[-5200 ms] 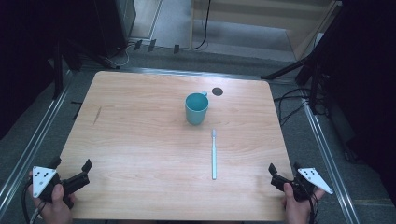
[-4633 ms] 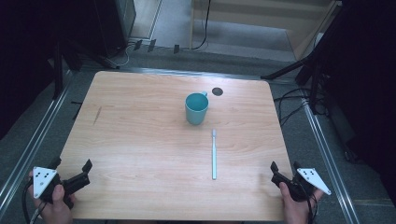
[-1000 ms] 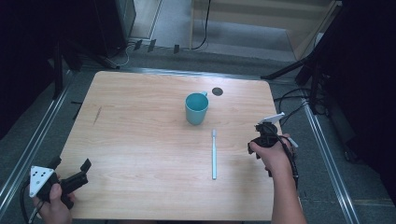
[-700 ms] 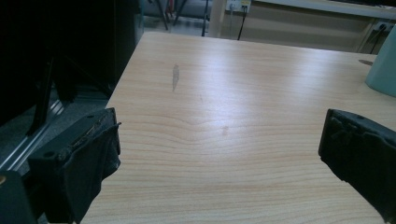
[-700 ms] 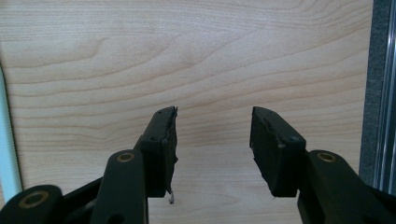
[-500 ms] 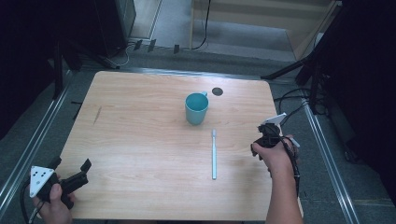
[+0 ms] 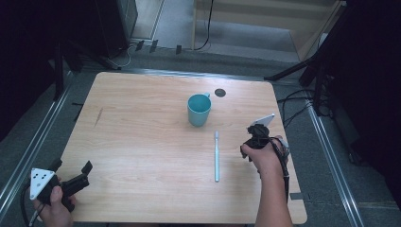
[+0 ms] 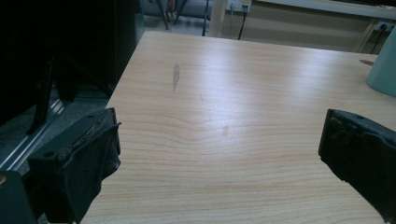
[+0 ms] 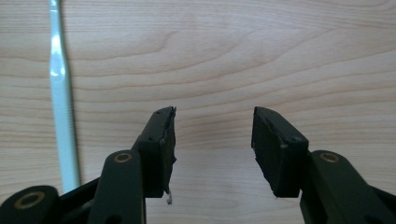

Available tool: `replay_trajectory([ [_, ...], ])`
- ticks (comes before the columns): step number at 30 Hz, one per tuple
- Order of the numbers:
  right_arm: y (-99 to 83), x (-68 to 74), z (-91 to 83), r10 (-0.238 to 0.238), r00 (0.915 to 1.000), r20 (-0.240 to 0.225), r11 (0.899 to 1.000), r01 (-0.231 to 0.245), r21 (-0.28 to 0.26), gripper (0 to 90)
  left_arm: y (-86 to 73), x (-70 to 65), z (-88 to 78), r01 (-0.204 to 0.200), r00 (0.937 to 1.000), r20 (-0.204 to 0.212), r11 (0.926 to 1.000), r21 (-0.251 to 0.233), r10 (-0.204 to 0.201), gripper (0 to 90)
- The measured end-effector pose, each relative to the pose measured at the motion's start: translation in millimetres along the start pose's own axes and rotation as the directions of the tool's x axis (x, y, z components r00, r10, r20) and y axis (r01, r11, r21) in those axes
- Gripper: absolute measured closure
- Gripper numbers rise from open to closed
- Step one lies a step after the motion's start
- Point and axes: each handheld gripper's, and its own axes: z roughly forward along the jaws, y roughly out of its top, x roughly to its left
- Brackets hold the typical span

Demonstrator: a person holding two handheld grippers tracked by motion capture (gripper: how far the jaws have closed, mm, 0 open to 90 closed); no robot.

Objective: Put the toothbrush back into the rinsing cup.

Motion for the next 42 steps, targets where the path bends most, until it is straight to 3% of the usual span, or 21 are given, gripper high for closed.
replay_trajectory([
  [37,0.6,67.4,19.5,-0.069,0.9976,-0.009,0.997,0.069,0.024,50.5,0.1,-0.3,0.5,0.000,1.0000,-0.001,1.0000,-0.002,0.000,0.0],
  [42,0.2,74.7,22.7,-0.079,0.9969,-0.007,0.996,0.079,0.032,50.6,0.0,-3.3,0.8,-0.029,0.9995,-0.010,0.9996,0.001,0.029,0.0],
])
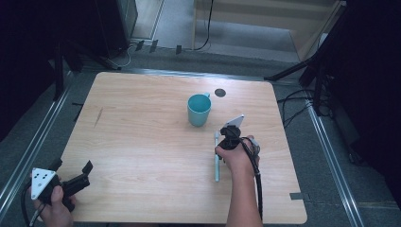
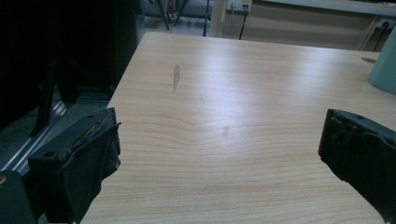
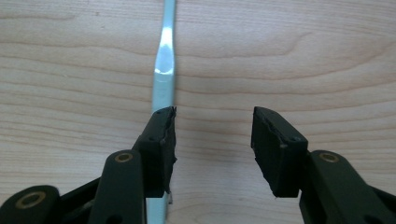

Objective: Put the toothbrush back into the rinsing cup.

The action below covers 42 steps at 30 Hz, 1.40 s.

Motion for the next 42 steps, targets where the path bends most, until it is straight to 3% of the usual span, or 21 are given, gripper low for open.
replay_trajectory([
  [13,1.8,16.2,8.8,0.006,1.0000,0.003,1.000,-0.006,0.025,56.1,0.0,-0.5,0.0,-0.007,1.0000,-0.001,1.0000,0.003,0.007,0.0],
  [20,4.9,25.9,15.0,0.040,0.9992,-0.006,0.998,-0.039,0.046,62.4,0.0,-0.9,0.1,-0.009,1.0000,-0.001,1.0000,0.002,0.009,0.0],
  [32,7.8,26.7,19.7,0.074,0.9973,0.005,0.995,-0.074,0.064,78.7,0.1,-0.3,0.0,-0.007,1.0000,0.001,1.0000,0.003,0.007,0.0],
  [37,8.4,26.0,19.4,0.075,0.9971,-0.005,0.995,-0.075,0.063,79.5,0.0,-0.5,0.0,-0.008,1.0000,0.001,1.0000,0.003,0.008,0.0],
  [42,9.4,29.2,19.8,0.062,0.9979,0.021,0.996,-0.063,0.060,79.9,0.0,-1.1,0.2,-0.014,0.9999,0.000,0.9999,0.004,0.014,0.0],
])
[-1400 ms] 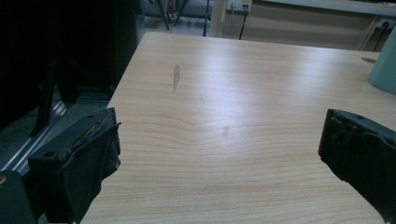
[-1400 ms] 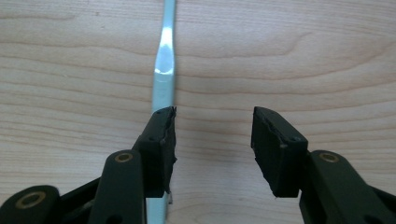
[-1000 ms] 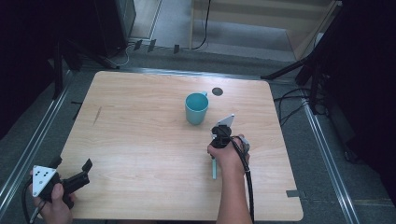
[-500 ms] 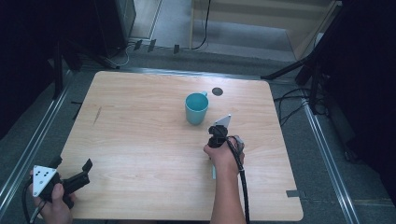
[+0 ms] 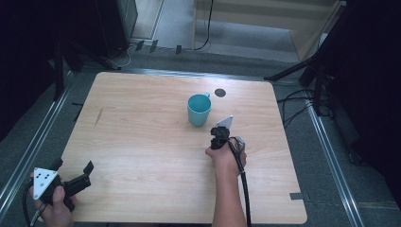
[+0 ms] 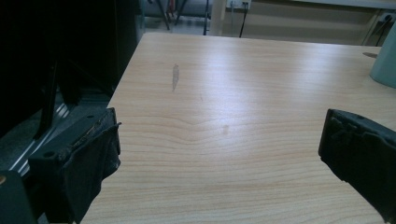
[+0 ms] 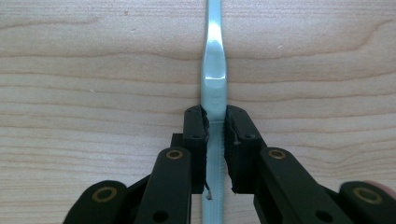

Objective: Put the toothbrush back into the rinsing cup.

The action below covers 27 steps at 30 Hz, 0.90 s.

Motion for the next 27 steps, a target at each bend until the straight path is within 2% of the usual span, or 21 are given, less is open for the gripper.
replay_trajectory([
  [13,0.5,-2.9,0.0,0.000,0.9999,-0.016,1.000,0.000,0.017,80.1,0.1,-0.8,0.1,-0.002,1.0000,-0.007,1.0000,0.000,0.002,0.0],
  [14,0.0,-4.3,-0.3,0.016,0.9994,-0.032,0.999,-0.015,0.031,80.1,0.1,-0.7,0.1,-0.002,1.0000,-0.006,1.0000,0.001,0.002,0.0],
  [19,0.4,-11.6,-4.1,0.033,0.9987,-0.040,0.999,-0.032,0.024,80.0,0.1,-0.1,0.1,0.003,1.0000,-0.003,1.0000,0.000,-0.003,0.0],
  [23,1.4,-22.1,-12.2,0.059,0.9967,-0.055,0.998,-0.060,-0.011,80.0,0.2,-0.3,0.4,0.001,1.0000,-0.003,1.0000,0.001,-0.001,0.0],
  [25,2.1,-27.7,-18.7,0.060,0.9960,-0.067,0.996,-0.064,-0.066,80.0,0.2,-0.2,0.4,0.002,1.0000,-0.002,1.0000,0.002,-0.002,0.0],
  [27,2.4,-30.2,-23.3,0.084,0.9934,-0.078,0.991,-0.092,-0.102,80.0,0.2,-0.2,0.4,0.003,1.0000,-0.002,1.0000,0.003,-0.003,0.0],
])
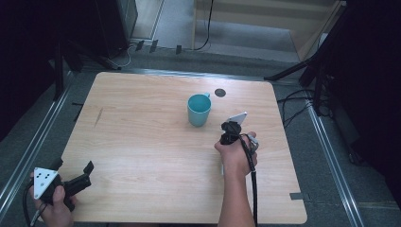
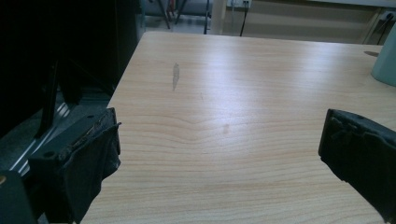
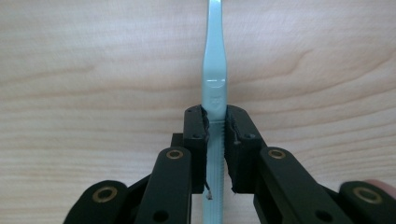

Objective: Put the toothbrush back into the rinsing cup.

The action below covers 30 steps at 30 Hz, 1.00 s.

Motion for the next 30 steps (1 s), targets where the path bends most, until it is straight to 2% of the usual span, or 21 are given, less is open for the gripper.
replay_trajectory([
  [3,1.4,-3.1,-6.9,0.006,1.0000,-0.004,0.998,-0.006,-0.063,80.0,-0.1,0.0,0.0,-0.002,1.0000,0.000,1.0000,-0.002,0.002,0.0],
  [4,1.4,-3.1,-6.9,0.006,1.0000,-0.004,0.998,-0.006,-0.063,80.0,-0.1,-0.1,0.0,-0.001,1.0000,0.000,1.0000,-0.002,0.001,0.0],
  [6,2.2,-6.3,-11.4,0.008,1.0000,-0.002,0.994,-0.008,-0.106,80.0,-0.1,-0.2,0.0,-0.003,1.0000,0.000,1.0000,-0.002,0.003,0.0],
  [7,3.2,-8.8,-15.7,0.010,0.9999,-0.010,0.988,-0.011,-0.154,80.0,-0.1,-0.1,0.0,-0.003,1.0000,0.000,1.0000,-0.002,0.003,0.0],
  [8,3.2,-8.8,-15.7,0.010,0.9999,-0.010,0.988,-0.011,-0.154,80.0,-0.1,-0.1,0.0,-0.003,1.0000,0.000,1.0000,-0.002,0.003,0.0],
  [10,4.2,-11.4,-22.5,0.009,0.9997,-0.020,0.975,-0.014,-0.222,80.0,-0.1,0.0,0.0,-0.002,1.0000,0.002,1.0000,-0.002,0.002,0.0],
  [12,4.7,-12.3,-26.8,0.023,0.9994,-0.027,0.965,-0.029,-0.259,80.0,-0.1,-0.1,0.0,-0.003,1.0000,0.001,1.0000,-0.002,0.003,0.0],
  [15,4.8,-14.0,-31.2,0.023,0.9997,-0.009,0.947,-0.024,-0.321,80.0,-0.1,-0.1,0.0,-0.002,1.0000,0.000,1.0000,-0.002,0.002,0.0],
  [16,4.8,-14.0,-31.2,0.023,0.9997,-0.009,0.947,-0.024,-0.321,80.0,-0.1,-0.1,0.0,-0.002,1.0000,0.000,1.0000,-0.002,0.002,0.0],
  [17,4.8,-14.8,-34.9,0.027,0.9996,-0.004,0.925,-0.027,-0.380,80.0,-0.1,-0.1,0.0,-0.002,1.0000,0.000,1.0000,-0.002,0.002,0.0],
  [18,4.8,-14.8,-34.9,0.027,0.9996,-0.004,0.925,-0.027,-0.380,80.0,-0.1,-0.1,0.0,-0.002,1.0000,0.000,1.0000,-0.002,0.002,0.0],
  [19,4.6,-15.9,-38.6,0.032,0.9995,-0.001,0.903,-0.029,-0.428,80.0,-0.1,-0.3,0.0,-0.004,1.0000,-0.001,1.0000,-0.001,0.004,0.0],
  [20,4.6,-16.4,-40.3,0.029,0.9996,0.000,0.890,-0.026,-0.456,80.0,-0.1,-0.3,0.0,-0.004,1.0000,-0.001,1.0000,-0.001,0.004,0.0],
  [21,4.6,-16.4,-40.3,0.029,0.9996,0.000,0.890,-0.026,-0.456,80.0,-0.1,-0.3,0.0,-0.004,1.0000,-0.001,1.0000,-0.001,0.004,0.0],
  [23,4.4,-17.1,-44.4,0.020,0.9998,-0.002,0.861,-0.018,-0.508,79.9,-0.1,-0.2,0.1,-0.002,1.0000,-0.001,1.0000,-0.002,0.002,0.0],
  [24,3.8,-16.7,-49.3,0.008,1.0000,-0.005,0.826,-0.009,-0.564,79.9,0.0,-0.2,0.1,-0.002,1.0000,-0.001,1.0000,-0.002,0.002,0.0],
  [25,3.3,-15.9,-51.6,-0.005,1.0000,-0.001,0.805,0.003,-0.594,79.9,-0.1,-0.2,0.1,-0.002,1.0000,-0.001,1.0000,-0.002,0.002,0.0],
  [26,3.3,-15.9,-51.6,-0.005,1.0000,-0.001,0.805,0.003,-0.594,79.9,-0.1,-0.2,0.1,-0.002,1.0000,-0.001,1.0000,-0.002,0.002,0.0],
  [27,2.2,-14.2,-55.9,-0.017,0.9998,0.008,0.772,0.018,-0.636,79.9,-0.1,-0.2,0.1,-0.003,1.0000,-0.001,1.0000,-0.001,0.003,0.0],
  [29,0.9,-12.9,-59.2,-0.024,0.9995,0.019,0.745,0.030,-0.667,79.9,-0.1,-0.3,0.2,-0.002,1.0000,-0.002,1.0000,-0.002,0.002,0.0],
  [30,0.9,-12.9,-59.2,-0.024,0.9995,0.019,0.745,0.030,-0.667,79.9,-0.1,-0.3,0.2,-0.002,1.0000,-0.002,1.0000,-0.002,0.002,0.0],
])
